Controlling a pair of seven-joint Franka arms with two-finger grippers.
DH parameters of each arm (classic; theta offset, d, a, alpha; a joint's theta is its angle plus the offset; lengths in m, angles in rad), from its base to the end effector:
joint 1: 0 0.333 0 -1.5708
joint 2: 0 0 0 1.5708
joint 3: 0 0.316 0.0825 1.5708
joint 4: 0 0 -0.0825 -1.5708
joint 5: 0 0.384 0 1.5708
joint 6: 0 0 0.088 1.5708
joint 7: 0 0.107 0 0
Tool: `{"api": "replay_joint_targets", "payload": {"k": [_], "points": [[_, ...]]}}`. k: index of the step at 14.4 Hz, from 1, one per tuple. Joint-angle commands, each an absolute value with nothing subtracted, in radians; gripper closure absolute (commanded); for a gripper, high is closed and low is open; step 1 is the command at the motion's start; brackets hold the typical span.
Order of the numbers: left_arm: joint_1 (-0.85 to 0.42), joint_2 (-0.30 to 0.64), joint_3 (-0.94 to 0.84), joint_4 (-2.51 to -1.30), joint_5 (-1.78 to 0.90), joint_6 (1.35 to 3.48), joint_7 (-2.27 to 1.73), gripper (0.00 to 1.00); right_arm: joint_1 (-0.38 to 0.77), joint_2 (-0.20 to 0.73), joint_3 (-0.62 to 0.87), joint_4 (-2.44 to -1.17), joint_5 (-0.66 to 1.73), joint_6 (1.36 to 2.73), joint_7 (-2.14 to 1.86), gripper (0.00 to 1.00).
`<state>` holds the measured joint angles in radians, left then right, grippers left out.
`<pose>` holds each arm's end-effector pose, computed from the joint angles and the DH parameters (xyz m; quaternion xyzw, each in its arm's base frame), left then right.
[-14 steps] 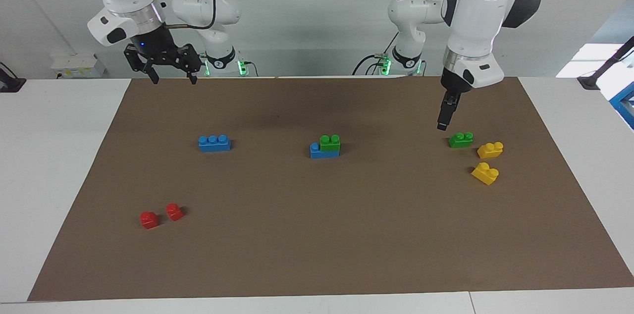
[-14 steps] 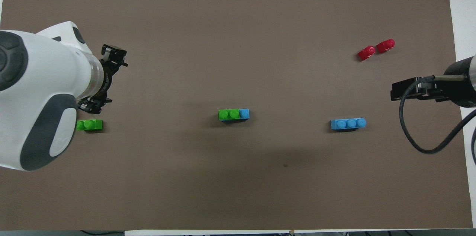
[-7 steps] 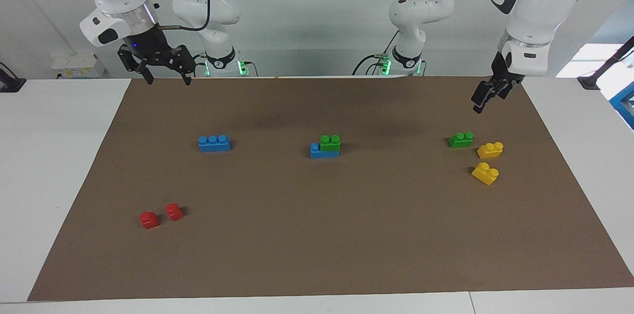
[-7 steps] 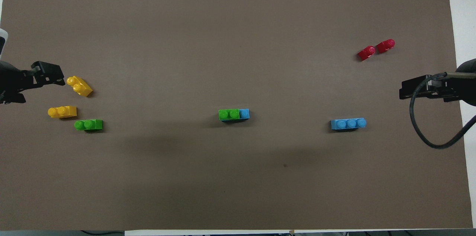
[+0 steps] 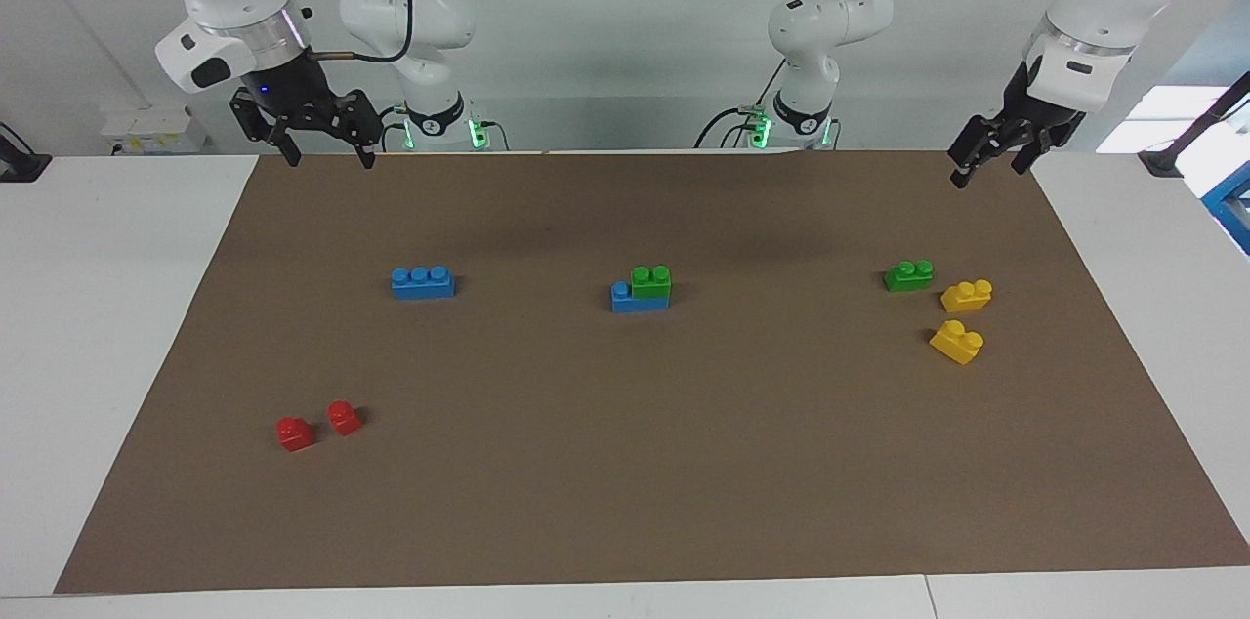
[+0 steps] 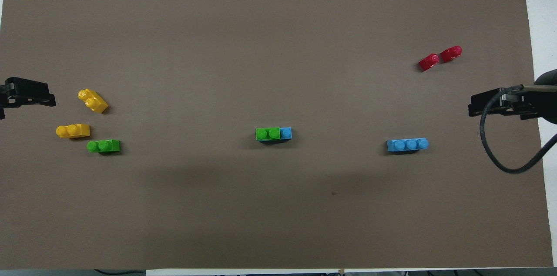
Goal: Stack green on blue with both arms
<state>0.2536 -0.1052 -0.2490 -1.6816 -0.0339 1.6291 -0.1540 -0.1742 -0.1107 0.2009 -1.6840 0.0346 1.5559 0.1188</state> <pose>0.5279 -0.0081 0.6322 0.9965 0.0801 0.0244 0.0058 0.5176 0.0235 0.6280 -0.9988 0.0466 0.0102 0.0056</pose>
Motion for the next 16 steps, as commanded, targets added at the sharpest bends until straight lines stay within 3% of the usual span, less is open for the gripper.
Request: {"api": "replay_joint_targets", "payload": {"k": [1, 4, 9, 16], "points": [[0.246, -0.083, -0.256, -1.629, -0.048, 1.589, -0.138, 0.0, -0.189, -0.118, 0.21, -1.693, -0.006, 1.545, 0.101, 0.04], [0.239, -0.071, -0.258, -1.589, -0.043, 1.569, -0.138, 0.0, -0.189, -0.124, 0.21, -1.697, -0.009, 1.543, 0.101, 0.04], [-0.01, -0.052, -0.04, -1.572, 0.008, 1.534, -0.137, 0.0, -0.189, -0.124, 0.21, -1.7, -0.009, 1.543, 0.103, 0.03], [-0.029, -0.037, -0.035, -1.562, 0.002, 1.497, -0.135, 0.0, -0.189, -0.137, 0.21, -1.718, -0.008, 1.546, 0.109, 0.03]]}}
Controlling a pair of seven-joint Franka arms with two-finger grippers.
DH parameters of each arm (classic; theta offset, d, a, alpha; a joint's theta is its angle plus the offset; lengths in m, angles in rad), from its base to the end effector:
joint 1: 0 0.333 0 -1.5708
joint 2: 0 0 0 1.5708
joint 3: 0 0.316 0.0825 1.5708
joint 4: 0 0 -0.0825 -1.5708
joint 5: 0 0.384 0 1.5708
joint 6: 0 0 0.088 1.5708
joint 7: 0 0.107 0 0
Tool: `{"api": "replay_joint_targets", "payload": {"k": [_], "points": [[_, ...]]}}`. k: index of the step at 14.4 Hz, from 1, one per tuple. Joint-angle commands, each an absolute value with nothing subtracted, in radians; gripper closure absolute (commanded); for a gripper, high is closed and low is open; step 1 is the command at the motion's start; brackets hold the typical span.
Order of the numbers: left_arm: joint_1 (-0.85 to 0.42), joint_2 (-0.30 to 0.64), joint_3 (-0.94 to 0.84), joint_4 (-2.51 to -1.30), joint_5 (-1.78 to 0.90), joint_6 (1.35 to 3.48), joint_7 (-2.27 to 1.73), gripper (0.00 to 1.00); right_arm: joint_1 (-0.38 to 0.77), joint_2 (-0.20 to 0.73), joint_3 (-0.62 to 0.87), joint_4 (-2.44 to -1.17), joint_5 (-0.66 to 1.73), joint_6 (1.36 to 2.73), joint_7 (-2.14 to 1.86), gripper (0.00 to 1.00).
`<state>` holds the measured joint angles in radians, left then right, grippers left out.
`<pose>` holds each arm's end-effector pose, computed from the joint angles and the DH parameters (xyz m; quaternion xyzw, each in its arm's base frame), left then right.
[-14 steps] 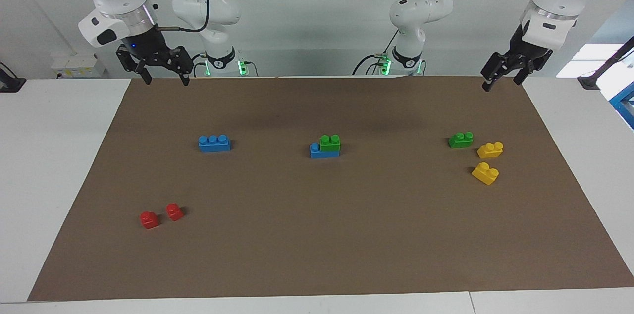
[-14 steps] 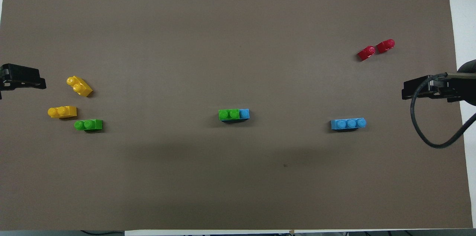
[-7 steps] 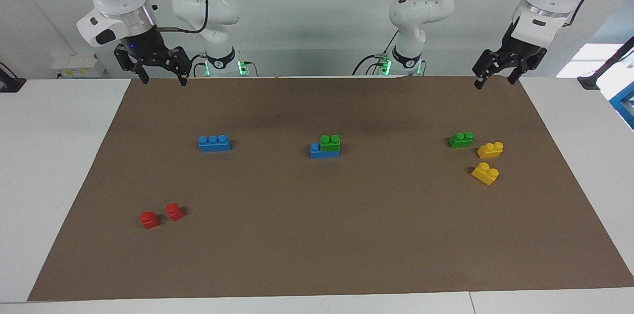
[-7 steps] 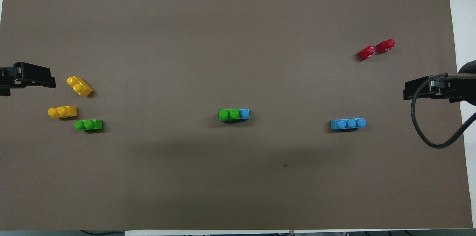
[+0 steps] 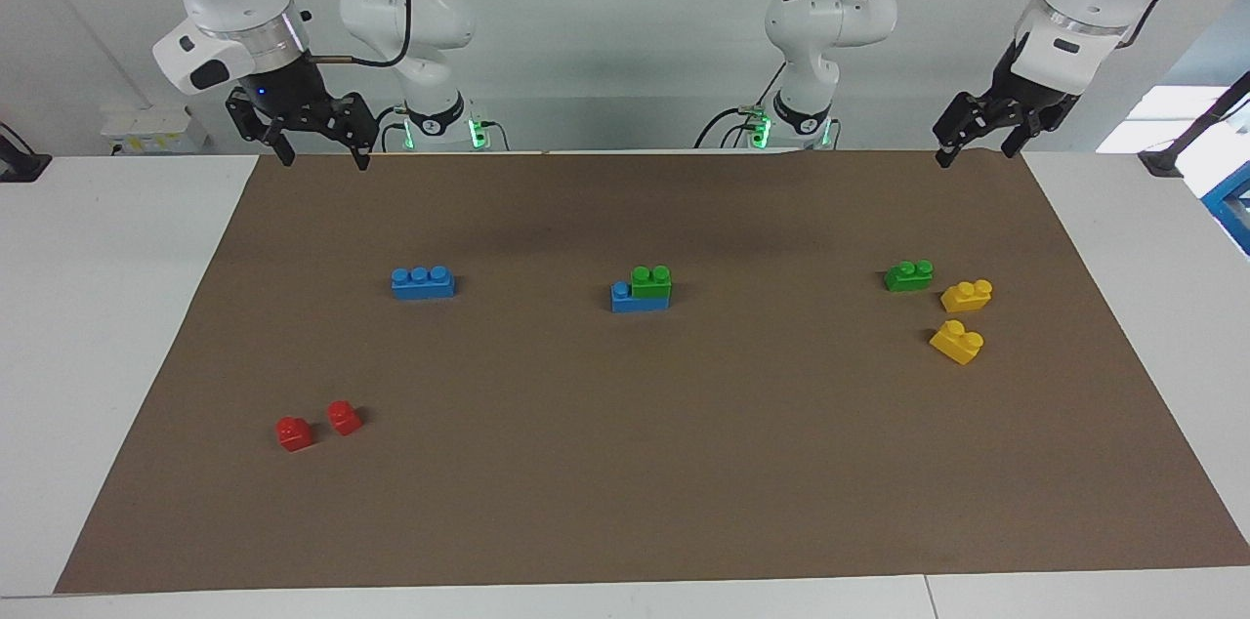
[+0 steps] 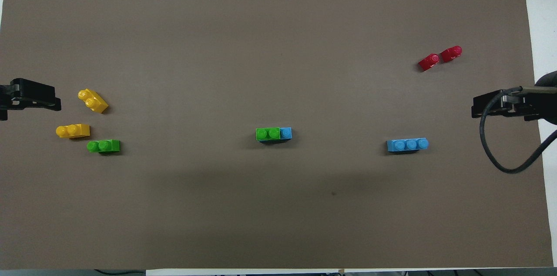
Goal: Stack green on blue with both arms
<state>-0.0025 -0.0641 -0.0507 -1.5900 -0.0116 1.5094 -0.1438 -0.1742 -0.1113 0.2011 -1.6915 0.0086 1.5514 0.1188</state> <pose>0.5274 -0.0303 0.6448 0.9989 0.0450 -0.0087 0.0033 0.5168 0.0207 0.6244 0.9988 -0.0467 -0.0150 0.0079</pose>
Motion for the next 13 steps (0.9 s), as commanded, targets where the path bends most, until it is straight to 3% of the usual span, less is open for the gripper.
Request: {"api": "replay_joint_targets", "payload": {"k": [1, 13], "points": [[-0.028, -0.032, -0.035, -1.56, -0.005, 1.502, -0.135, 0.0, -0.189, -0.138, 0.212, -1.718, -0.008, 1.548, 0.109, 0.02], [-0.02, -0.038, -0.032, -1.56, -0.005, 1.493, -0.133, 0.0, -0.19, -0.138, 0.21, -1.718, -0.003, 1.546, 0.107, 0.0]]}}
